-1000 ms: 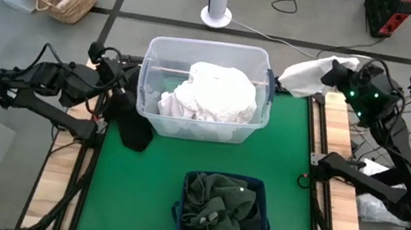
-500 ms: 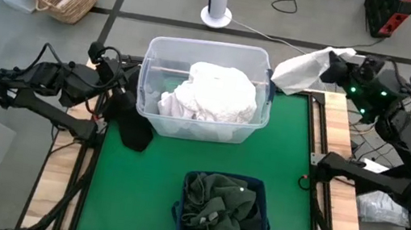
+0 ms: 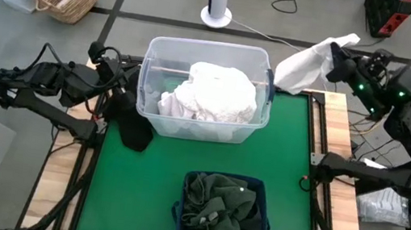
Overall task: Sort clothes
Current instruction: Put the white underwear into the transparent laundry bin
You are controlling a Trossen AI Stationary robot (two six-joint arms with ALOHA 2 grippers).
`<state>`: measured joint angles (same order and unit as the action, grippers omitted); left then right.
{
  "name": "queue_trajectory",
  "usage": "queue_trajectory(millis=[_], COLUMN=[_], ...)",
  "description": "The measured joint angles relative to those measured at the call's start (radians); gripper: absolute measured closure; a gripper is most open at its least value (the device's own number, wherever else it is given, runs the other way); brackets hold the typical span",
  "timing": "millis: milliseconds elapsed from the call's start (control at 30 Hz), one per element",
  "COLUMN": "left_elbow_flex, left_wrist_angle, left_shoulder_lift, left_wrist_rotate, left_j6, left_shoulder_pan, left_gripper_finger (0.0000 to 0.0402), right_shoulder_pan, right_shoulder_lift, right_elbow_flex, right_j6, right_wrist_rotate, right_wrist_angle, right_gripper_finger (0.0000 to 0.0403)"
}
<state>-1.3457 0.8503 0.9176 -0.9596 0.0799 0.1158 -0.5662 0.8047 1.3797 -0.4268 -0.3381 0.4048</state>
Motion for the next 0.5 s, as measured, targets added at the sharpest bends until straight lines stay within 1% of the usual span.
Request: queue_trajectory(millis=[500], left_elbow_flex=[0.0], left_wrist_angle=[0.001], left_shoulder_lift=[0.0], left_wrist_rotate=[0.0], left_j6=[0.001], left_shoulder_pan=[0.0], left_gripper_finger=[0.0401], right_shoulder_pan=[0.155], right_shoulder_lift=[0.174], right_elbow_flex=[0.159], right_j6=[0.106], right_wrist_rotate=[-0.002], right_wrist_angle=[-0.053], right_gripper_finger=[0.0391])
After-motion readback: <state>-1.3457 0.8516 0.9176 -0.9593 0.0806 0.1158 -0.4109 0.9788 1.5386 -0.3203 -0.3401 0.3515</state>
